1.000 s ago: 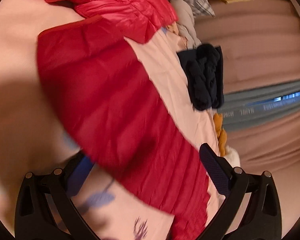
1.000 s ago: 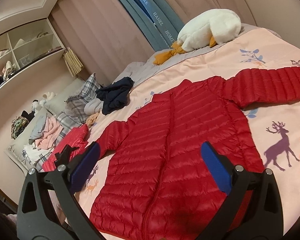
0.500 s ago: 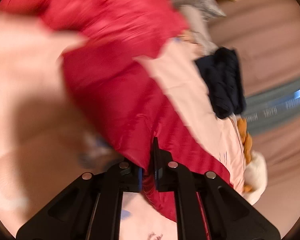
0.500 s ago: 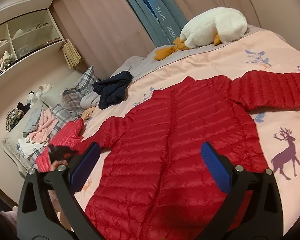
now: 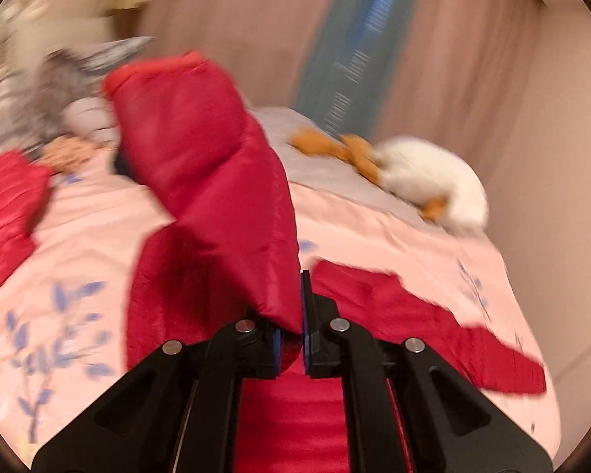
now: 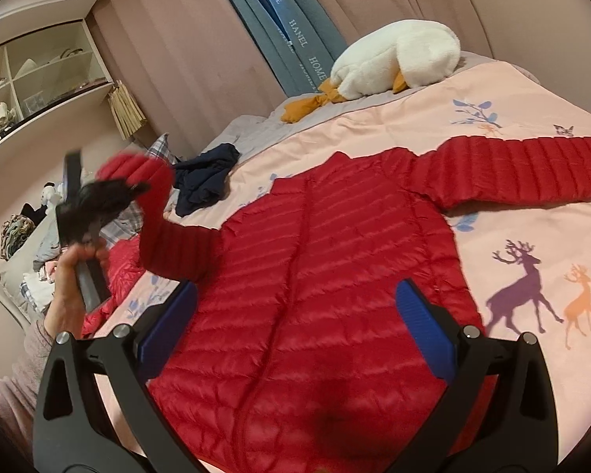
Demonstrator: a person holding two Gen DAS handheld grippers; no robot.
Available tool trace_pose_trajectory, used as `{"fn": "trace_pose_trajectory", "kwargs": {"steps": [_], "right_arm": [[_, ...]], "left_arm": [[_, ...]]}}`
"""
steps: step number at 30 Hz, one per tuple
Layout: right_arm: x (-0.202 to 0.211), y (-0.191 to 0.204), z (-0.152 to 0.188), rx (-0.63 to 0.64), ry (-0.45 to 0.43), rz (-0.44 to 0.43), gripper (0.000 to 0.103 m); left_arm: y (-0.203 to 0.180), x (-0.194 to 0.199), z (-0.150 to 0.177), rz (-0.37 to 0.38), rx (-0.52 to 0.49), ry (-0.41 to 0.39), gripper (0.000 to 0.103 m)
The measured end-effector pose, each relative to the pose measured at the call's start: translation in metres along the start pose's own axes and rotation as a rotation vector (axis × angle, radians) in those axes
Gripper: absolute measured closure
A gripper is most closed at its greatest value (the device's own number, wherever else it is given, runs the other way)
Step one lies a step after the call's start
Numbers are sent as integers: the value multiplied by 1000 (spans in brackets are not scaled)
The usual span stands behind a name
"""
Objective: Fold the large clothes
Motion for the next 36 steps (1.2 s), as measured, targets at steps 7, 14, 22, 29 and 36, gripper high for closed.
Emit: {"fn": "trace_pose_trajectory", "kwargs": {"steps": [7,14,22,29,36], "right_arm": [[4,-28,0,-41,19,52,2],[-10,-51,-13,-91,68,32,2],[-71,-67,-53,-151,146,-4,2],[-159,-72,-92,-159,214,5,2],[-238,-74,-112,-148,268,142,32]], "left_arm": [[-124,-86,59,49,-177,203,90],[-137,-111,108,50,-201,298,29],[-17,-55,108,167,36,257,19],[95,-61,127,326,440,308,19],[93,-110,114,470,565,324,19]]}}
Point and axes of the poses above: each gripper's, at about its wrist camera, not at the fingertips, and x roughly against the way its jaws point, y to its left, z to its underside, the point moved 2 cm from there along -x, roughly the way its jaws point, and after that the axes turned 3 degrees about y, right-handed, at the moved point
